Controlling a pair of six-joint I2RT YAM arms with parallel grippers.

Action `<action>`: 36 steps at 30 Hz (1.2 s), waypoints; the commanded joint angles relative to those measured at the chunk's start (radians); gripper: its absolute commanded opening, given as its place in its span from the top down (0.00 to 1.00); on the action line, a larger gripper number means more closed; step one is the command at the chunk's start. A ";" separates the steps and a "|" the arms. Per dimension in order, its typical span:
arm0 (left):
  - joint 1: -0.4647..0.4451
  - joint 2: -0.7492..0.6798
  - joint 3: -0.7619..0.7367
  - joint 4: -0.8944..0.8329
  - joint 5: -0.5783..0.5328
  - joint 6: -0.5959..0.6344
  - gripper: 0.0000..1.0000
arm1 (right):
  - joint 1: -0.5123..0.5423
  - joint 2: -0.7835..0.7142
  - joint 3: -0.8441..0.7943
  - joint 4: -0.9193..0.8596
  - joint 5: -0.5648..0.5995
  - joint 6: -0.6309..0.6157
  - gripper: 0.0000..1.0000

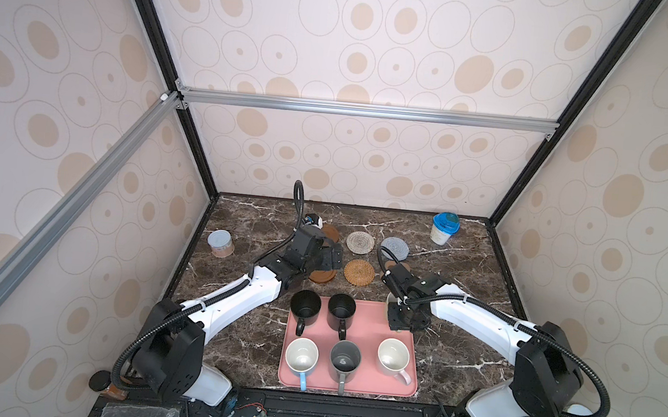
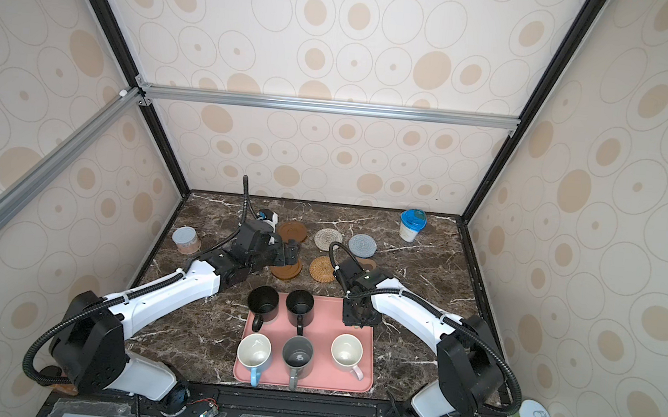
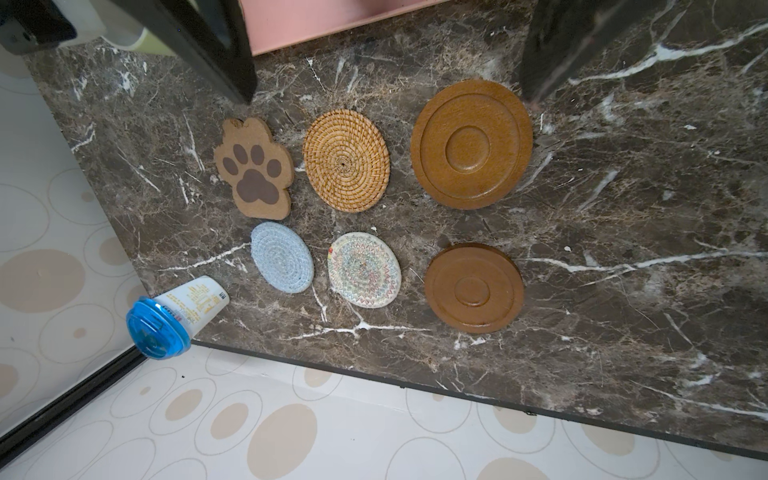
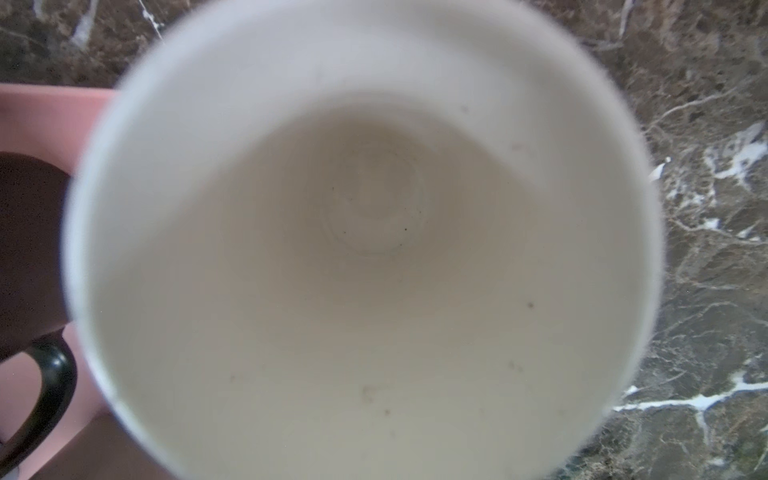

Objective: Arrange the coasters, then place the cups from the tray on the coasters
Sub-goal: 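Close the right gripper on the rim of the green-handled mug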

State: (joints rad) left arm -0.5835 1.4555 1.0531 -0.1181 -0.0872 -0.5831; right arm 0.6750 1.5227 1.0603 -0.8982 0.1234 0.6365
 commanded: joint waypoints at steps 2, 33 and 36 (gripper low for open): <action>-0.008 0.004 0.029 0.011 -0.003 0.002 0.00 | 0.006 0.011 -0.019 0.015 0.037 -0.004 0.59; -0.007 -0.061 -0.052 0.033 -0.043 -0.018 0.00 | 0.007 -0.025 -0.047 0.071 0.069 -0.041 0.92; -0.007 -0.056 -0.045 0.034 -0.039 -0.017 0.00 | 0.006 -0.039 -0.045 0.074 0.074 -0.046 0.93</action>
State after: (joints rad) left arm -0.5838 1.4193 1.0039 -0.1047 -0.1120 -0.5888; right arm 0.6834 1.5158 1.0172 -0.8555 0.1513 0.5934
